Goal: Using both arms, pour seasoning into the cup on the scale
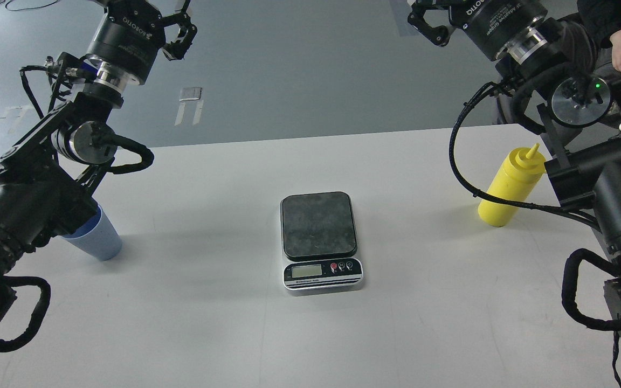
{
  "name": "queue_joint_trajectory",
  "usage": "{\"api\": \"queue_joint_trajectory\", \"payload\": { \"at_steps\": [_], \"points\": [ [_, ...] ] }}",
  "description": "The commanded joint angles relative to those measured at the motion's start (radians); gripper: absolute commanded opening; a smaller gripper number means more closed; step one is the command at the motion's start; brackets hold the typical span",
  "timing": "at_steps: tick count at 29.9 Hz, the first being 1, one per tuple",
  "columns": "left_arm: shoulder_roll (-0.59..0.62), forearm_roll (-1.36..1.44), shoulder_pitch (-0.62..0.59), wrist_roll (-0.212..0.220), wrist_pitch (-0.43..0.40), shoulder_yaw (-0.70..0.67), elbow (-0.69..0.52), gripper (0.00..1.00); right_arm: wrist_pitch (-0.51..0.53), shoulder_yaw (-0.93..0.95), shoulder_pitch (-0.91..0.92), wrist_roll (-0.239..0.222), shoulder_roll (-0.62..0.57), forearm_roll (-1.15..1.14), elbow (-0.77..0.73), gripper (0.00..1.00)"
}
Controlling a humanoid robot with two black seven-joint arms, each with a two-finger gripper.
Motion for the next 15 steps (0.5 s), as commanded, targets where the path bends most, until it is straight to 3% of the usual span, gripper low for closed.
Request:
{"api": "queue_joint_trajectory", "payload": {
  "at_steps": [1, 15],
  "points": [
    [0.001, 0.000, 0.002, 0.000, 0.000, 0.001, 0.000, 0.98, 0.000, 0.000, 0.000, 0.000, 0.002, 0.001, 0.000, 1.00],
    [0.005, 0.000, 0.004, 0.000, 0.000, 0.001, 0.000, 0.98, 0.000, -0.001, 0.000, 0.000, 0.002, 0.001, 0.000, 1.00]
  ]
}}
